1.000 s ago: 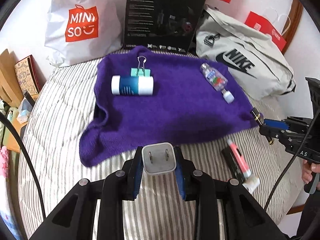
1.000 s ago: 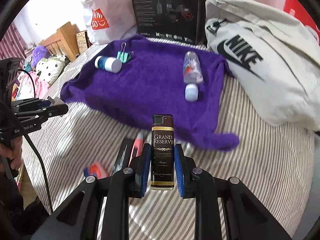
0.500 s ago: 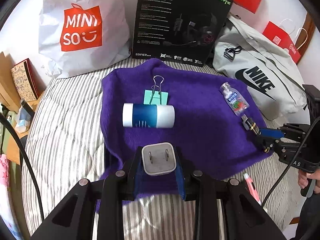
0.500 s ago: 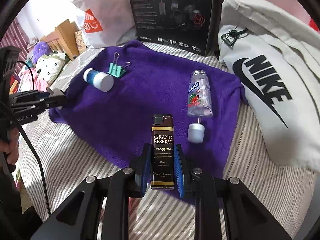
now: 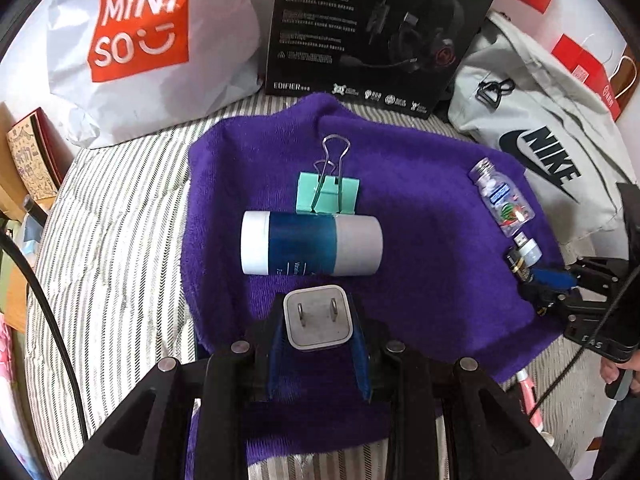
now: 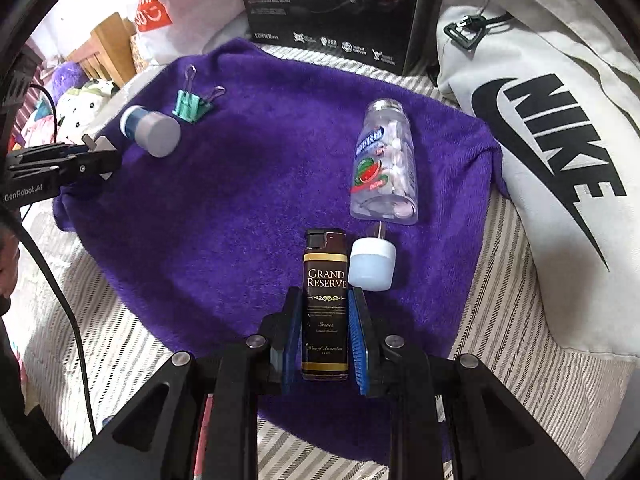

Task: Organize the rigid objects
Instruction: 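Carry the plug and the Grand Reserve bottle over the purple towel with both tools, then open the left tool to drop the plug while the right releases the bottle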

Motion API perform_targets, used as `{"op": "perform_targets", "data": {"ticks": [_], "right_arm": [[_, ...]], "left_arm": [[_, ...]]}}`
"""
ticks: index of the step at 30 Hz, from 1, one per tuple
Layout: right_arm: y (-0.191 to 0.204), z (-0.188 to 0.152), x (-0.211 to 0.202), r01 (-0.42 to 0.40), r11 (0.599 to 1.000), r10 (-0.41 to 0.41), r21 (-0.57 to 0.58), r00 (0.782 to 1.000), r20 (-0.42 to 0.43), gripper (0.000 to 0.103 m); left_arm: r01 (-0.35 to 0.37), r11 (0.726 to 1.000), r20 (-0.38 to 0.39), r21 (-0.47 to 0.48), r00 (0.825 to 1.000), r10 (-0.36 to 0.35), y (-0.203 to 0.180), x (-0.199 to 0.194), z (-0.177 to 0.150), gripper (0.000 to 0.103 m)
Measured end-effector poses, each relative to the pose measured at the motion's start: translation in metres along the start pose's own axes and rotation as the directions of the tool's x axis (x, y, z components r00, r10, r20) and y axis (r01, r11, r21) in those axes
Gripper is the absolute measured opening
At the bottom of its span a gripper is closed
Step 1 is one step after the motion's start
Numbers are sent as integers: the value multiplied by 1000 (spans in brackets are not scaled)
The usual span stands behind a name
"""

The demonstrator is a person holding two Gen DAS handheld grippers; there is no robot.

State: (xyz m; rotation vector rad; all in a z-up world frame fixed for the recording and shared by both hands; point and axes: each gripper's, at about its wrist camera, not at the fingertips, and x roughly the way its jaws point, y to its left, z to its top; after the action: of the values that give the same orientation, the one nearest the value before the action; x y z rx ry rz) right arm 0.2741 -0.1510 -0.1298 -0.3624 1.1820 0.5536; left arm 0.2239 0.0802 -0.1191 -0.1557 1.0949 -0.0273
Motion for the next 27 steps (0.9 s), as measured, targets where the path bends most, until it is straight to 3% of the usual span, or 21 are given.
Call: {"op": "perform_targets", "data": {"ticks": [20, 27], "right_arm": [[1, -2, -1, -6, 1000, 7, -26, 1000, 13, 24], [-4, -6, -5, -98, 995, 97, 15, 995, 37, 47]], "left_arm": [[-97, 990, -23, 102, 995, 100, -15, 15, 6, 28], [-72, 994, -61, 83, 995, 77, -18, 9, 1, 48]]}}
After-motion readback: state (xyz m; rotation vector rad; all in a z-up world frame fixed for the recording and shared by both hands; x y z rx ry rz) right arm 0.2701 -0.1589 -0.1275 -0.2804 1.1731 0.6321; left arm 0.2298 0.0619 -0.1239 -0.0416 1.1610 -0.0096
